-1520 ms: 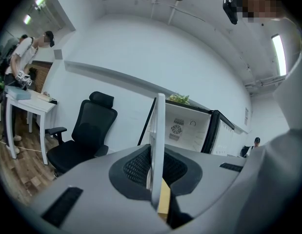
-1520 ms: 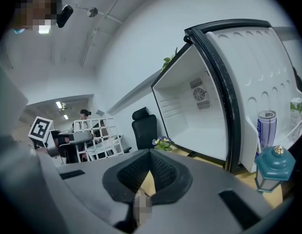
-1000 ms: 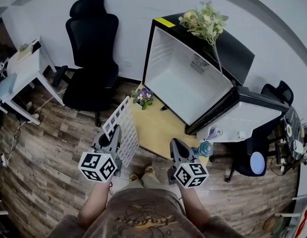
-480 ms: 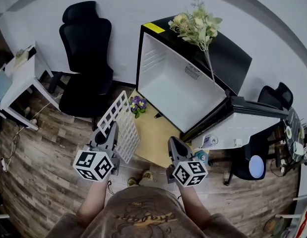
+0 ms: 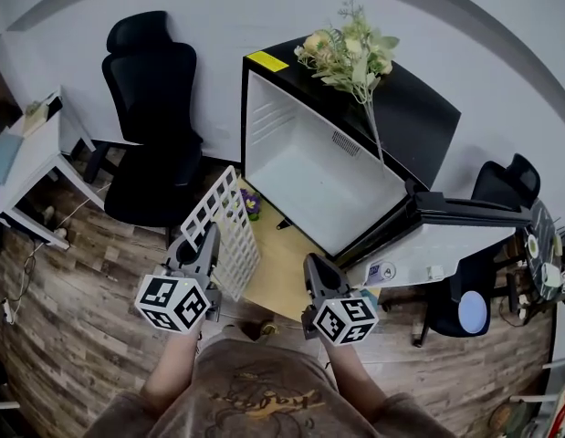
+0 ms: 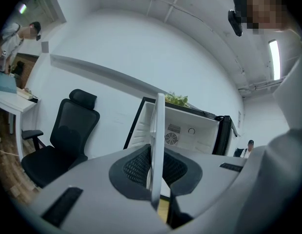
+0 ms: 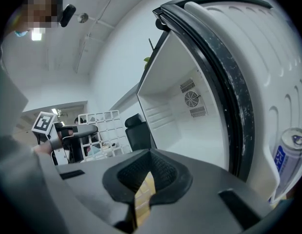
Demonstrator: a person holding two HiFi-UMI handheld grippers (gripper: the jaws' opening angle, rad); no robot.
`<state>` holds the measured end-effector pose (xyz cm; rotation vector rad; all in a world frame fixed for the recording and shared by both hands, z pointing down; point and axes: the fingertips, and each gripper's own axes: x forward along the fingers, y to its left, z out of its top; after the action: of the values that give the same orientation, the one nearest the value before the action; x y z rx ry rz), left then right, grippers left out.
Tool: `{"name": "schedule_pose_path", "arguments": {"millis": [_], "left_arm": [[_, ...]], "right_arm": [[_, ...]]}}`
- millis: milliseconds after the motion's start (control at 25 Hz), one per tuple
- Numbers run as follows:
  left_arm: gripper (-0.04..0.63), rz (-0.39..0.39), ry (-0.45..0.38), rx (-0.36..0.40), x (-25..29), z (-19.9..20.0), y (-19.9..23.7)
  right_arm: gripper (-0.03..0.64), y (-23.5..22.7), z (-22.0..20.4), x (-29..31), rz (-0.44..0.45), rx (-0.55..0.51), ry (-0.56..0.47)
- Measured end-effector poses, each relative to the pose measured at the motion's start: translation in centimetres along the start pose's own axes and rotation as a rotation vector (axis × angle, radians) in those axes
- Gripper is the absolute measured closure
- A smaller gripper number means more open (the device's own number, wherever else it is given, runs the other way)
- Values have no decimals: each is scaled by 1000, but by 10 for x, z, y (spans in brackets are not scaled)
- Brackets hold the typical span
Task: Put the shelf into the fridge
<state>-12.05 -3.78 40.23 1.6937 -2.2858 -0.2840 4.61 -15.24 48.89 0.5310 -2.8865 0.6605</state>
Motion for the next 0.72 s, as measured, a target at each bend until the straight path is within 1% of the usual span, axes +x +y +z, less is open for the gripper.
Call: {"name": "schedule_pose_path", "arguments": {"millis": [160, 520, 600, 720], "left_arm": [[548, -49, 15, -5, 16, 1, -1], [548, -213, 83, -31, 49, 6, 13], [548, -234, 94, -65, 54, 5, 21], [548, -257, 99, -153, 60, 4, 33]], "right_arm": [[621, -6, 1, 3, -45, 11, -7], [621, 4, 4, 14, -197, 55, -84], [621, 7, 2, 13, -231, 60, -98], [621, 7, -2, 7, -284, 66, -110]]}}
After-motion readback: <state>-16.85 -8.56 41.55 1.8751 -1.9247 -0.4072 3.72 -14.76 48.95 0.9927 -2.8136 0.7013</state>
